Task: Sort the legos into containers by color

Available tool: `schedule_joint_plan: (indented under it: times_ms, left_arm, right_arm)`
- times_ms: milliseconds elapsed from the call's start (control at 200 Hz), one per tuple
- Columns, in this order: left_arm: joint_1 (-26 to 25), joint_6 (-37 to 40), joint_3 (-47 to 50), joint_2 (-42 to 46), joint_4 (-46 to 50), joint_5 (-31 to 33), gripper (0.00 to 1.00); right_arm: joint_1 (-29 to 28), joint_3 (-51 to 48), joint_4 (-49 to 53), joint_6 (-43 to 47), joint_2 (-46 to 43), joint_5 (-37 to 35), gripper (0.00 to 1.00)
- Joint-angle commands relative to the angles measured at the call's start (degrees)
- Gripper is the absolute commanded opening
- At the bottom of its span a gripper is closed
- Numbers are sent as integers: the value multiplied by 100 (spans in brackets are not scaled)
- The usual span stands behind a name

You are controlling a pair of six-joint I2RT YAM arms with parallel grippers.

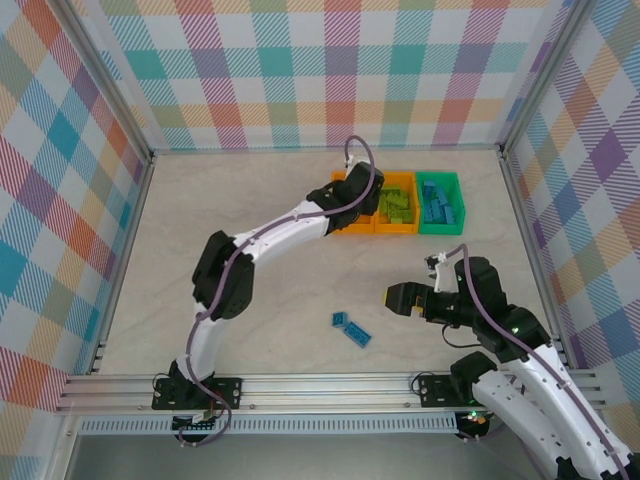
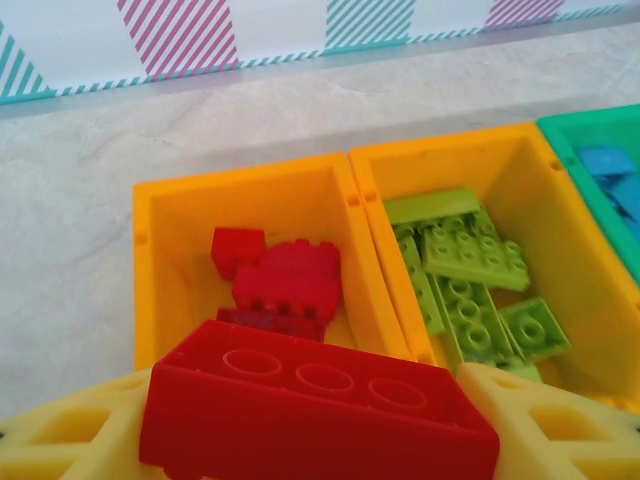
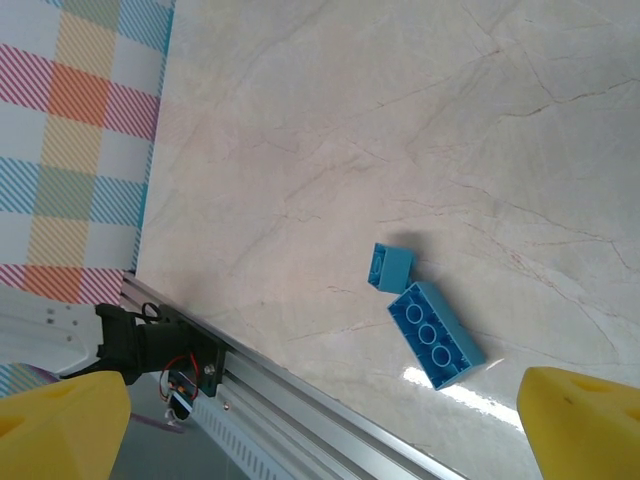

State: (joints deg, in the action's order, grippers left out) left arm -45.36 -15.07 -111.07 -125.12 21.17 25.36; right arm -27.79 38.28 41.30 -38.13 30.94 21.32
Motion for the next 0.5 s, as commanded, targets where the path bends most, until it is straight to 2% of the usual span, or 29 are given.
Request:
schedule_joint_plan:
  times_ms: [0,60,230,360,495]
  left_arm:
    - [265,235,-628,-420,296,-62,50]
    - [345,208,-810,-540,281,-285,53]
    - [378,200,-919,-410,320,-683,76]
    - [362,98,-546,117,275,-867,79]
    - [280,78,479,1151,-75,-1076,79]
  right_arm:
    - [-7,55,172,-32,-177,-10,100]
    - [-3,78,292,-28,-241,-63,100]
    - [-14,33,426,-32,-290,-181,100]
    - [-7,11,354,-45,-242,-146,100]
    - [-14,31,453,18,-107,-187,100]
